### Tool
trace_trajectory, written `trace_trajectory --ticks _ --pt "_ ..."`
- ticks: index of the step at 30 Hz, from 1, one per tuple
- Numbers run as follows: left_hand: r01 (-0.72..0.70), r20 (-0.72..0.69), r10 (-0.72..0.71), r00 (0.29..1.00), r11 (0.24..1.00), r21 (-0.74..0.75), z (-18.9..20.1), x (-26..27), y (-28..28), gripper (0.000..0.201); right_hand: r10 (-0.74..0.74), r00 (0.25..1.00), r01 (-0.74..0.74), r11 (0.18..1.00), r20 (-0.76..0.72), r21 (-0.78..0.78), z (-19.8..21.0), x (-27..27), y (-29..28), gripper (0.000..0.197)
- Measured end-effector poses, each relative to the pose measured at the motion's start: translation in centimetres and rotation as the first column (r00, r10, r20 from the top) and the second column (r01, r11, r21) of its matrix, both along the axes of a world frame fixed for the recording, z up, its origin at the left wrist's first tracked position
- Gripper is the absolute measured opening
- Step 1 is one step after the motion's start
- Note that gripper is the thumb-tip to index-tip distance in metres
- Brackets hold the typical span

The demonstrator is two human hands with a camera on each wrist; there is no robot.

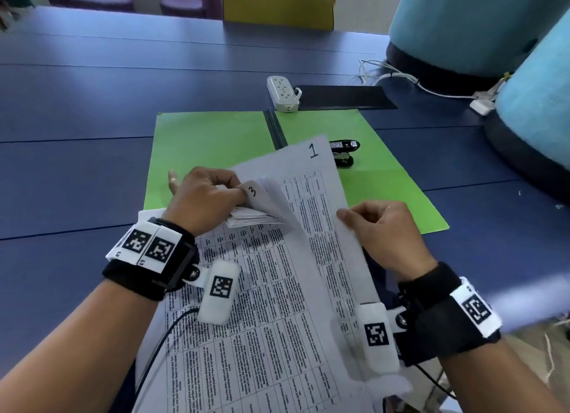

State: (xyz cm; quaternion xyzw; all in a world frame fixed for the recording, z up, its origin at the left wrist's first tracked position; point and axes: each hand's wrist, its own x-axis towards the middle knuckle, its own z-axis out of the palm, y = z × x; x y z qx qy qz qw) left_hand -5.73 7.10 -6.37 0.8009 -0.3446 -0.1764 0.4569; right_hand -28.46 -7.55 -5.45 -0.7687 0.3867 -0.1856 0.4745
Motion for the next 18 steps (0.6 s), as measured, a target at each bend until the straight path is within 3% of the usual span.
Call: trace_trajectory --ticks 3,6,8,10,14,18 --pt "-0.045 0.052 0.044 0.998 0.998 0.032 -0.2 0.0 -0.2 0.019 0.109 0.99 -0.108 0.994 -0.088 0.02 0.2 -0.2 0.9 0.022" --pt "-0.048 0.035 0.047 0.998 0.998 0.027 -0.3 0.0 -0.3 0.025 -0.076 0.997 0.076 0.994 -0.001 -0.08 1.3 -0.7 -0.7 0.041" --pt "-0.035 -0.031 0.034 0.999 0.999 -0.027 -0.3 0.0 -0.1 0.023 -0.184 0.979 0.198 0.956 0.084 -0.215 3.7 -1.6 -3.6 0.032" --pt "-0.014 -0.106 0.005 0.994 0.996 -0.083 -0.4 0.0 -0.2 0.015 -0.279 0.952 0.305 0.885 0.124 -0.352 7.5 -2.8 -6.8 0.022" --pt "0.004 -0.134 -0.017 0.991 0.995 -0.097 -0.9 0.1 -0.5 0.019 -0.435 0.899 0.385 0.719 0.058 -0.579 16.4 -5.3 -12.5 0.038" --pt "0.013 -0.215 -0.046 0.976 0.988 -0.152 -1.2 0.2 -0.5 0.017 -0.472 0.873 0.164 0.521 -0.123 -0.837 21.7 -5.5 -14.1 0.036"
